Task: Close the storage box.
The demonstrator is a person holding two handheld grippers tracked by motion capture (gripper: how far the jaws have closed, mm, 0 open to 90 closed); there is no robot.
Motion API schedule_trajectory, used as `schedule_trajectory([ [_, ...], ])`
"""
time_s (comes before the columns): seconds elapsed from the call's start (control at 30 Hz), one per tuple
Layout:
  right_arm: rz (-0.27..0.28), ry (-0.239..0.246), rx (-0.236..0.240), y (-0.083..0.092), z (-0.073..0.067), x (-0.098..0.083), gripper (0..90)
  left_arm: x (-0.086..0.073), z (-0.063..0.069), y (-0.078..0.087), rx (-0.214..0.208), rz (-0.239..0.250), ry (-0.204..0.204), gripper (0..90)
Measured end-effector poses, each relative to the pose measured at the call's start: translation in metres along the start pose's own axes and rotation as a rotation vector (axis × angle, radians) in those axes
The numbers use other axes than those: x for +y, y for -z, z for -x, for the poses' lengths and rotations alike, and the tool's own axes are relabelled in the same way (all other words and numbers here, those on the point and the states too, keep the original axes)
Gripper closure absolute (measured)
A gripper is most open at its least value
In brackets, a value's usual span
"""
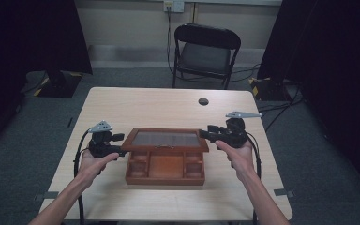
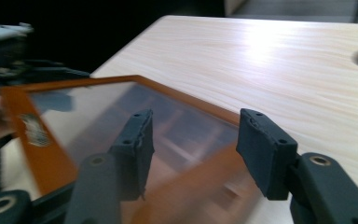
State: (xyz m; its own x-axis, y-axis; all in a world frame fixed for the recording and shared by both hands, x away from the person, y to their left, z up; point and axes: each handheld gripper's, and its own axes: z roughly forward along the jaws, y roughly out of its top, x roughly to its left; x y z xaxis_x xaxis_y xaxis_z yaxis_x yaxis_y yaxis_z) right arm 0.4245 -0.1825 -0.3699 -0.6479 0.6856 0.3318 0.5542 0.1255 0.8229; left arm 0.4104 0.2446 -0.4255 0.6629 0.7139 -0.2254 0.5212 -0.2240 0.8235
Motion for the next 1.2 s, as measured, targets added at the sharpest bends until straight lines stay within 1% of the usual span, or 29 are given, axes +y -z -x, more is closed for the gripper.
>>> schedule_trajectory([
  [0.03,-0.003,0.008,0.023,-0.002,-0.004,0.003,48.6,0.0,0.0,0.0,0.001,-0.004,-0.006,22.1],
  [0.13,-0.005,0.03,0.086,-0.008,-0.016,0.012,52.9,-0.001,0.0,0.0,-0.002,-0.005,-0.006,22.4],
  [0.2,-0.007,0.054,0.127,-0.013,-0.028,0.018,56.3,-0.002,0.0,0.0,-0.005,-0.01,-0.007,22.4],
  [0.27,-0.029,0.076,0.17,-0.017,-0.041,0.02,60.0,-0.004,0.0,0.0,-0.008,-0.013,-0.012,22.7],
  [0.33,-0.046,0.098,0.197,-0.02,-0.051,0.021,62.3,-0.006,0.001,0.0,-0.004,-0.021,-0.025,22.7],
  [0.4,-0.074,0.119,0.226,-0.024,-0.061,0.02,65.2,-0.006,0.002,0.001,0.007,-0.013,-0.029,23.0],
  [0.43,-0.081,0.124,0.237,-0.026,-0.065,0.019,66.9,-0.006,0.002,0.001,0.009,-0.01,-0.032,23.4],
  [0.47,-0.096,0.127,0.261,-0.03,-0.069,0.018,70.5,-0.006,0.002,0.001,0.007,-0.01,-0.032,23.6],
  [0.53,-0.126,0.146,0.304,-0.036,-0.076,0.015,73.0,-0.007,0.002,0.0,0.004,-0.013,-0.031,23.5],
  [0.57,-0.136,0.156,0.305,-0.039,-0.078,0.014,74.2,-0.007,0.001,0.0,-0.001,-0.013,-0.031,23.4],
  [0.63,-0.151,0.161,0.333,-0.045,-0.083,0.011,76.9,-0.007,0.001,0.0,-0.002,-0.015,-0.03,23.4],
  [0.7,-0.16,0.167,0.322,-0.049,-0.086,0.011,78.5,-0.008,0.001,0.0,-0.005,-0.014,-0.031,23.4],
  [0.77,-0.166,0.169,0.332,-0.053,-0.088,0.01,78.6,-0.009,0.001,-0.001,-0.008,-0.02,-0.035,23.4],
  [0.87,-0.172,0.171,0.333,-0.056,-0.087,0.008,79.6,-0.009,0.002,-0.001,-0.014,-0.024,-0.038,23.4],
  [0.93,-0.18,0.178,0.321,-0.057,-0.085,0.007,79.4,-0.009,0.001,-0.001,-0.014,-0.018,-0.033,23.3],
  [1.0,-0.188,0.178,0.321,-0.058,-0.085,0.006,78.7,-0.009,0.001,-0.001,-0.012,-0.019,-0.037,23.3],
  [1.1,-0.191,0.175,0.332,-0.059,-0.083,0.004,78.5,-0.01,0.001,-0.002,-0.012,-0.023,-0.036,22.7],
  [1.17,-0.191,0.171,0.348,-0.06,-0.081,0.004,80.4,-0.01,0.0,-0.003,-0.005,-0.025,-0.033,22.6],
  [1.2,-0.189,0.183,0.355,-0.061,-0.081,0.003,80.8,-0.01,-0.001,-0.003,-0.006,-0.031,-0.037,22.5],
])
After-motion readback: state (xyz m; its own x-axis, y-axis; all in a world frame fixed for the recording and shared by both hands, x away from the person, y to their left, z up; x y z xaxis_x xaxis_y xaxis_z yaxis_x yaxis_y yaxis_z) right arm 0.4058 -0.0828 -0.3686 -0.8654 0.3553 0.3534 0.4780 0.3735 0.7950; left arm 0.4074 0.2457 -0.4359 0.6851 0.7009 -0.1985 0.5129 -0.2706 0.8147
